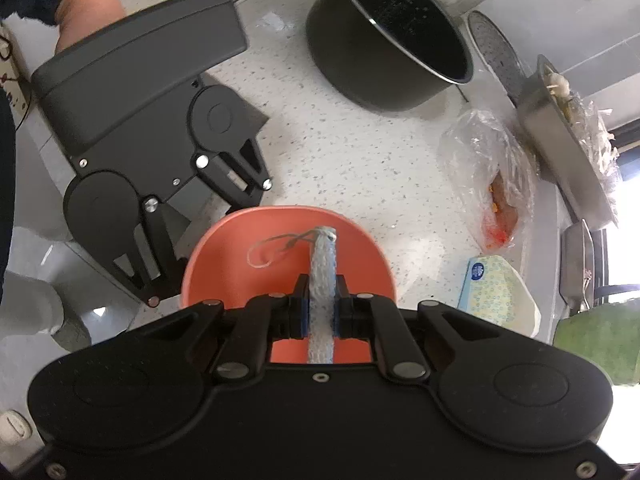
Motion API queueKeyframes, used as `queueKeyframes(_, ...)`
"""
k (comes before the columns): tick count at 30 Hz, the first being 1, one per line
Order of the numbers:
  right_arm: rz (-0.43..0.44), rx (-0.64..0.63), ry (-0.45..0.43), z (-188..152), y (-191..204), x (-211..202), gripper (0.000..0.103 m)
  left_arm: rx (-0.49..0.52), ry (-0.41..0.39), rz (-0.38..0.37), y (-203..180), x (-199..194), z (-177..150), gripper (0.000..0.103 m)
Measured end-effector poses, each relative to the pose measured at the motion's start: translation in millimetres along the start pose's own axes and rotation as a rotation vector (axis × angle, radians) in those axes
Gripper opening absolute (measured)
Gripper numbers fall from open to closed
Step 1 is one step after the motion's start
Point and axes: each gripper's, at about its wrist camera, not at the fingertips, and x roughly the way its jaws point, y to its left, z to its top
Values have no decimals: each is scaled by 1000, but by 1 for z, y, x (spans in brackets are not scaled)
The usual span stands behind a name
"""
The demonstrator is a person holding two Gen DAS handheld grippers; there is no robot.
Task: Clean bowl
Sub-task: 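Wipe the bowl's inside once more with the sponge in the right tool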
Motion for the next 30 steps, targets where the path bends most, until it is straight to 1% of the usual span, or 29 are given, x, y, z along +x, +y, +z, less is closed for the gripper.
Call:
queueKeyframes(4, -26, 12, -4, 0, -7, 1, 12, 2, 1, -1, 0, 0, 0, 38)
queueKeyframes(8, -28, 42, -9, -9, -13, -9, 12, 2, 1, 1, 0, 1, 1, 38)
queueKeyframes(16, 10, 49, 21, -30, 3, -17, 12, 6, 5, -1, 0, 0, 1, 38)
queueKeyframes(21, 30, 77, -6, -32, 15, -25, 12, 9, 6, -1, 0, 0, 1, 38)
queueKeyframes(30, 59, 107, -59, -21, 31, -31, 12, 13, 10, 0, 1, 0, 1, 38)
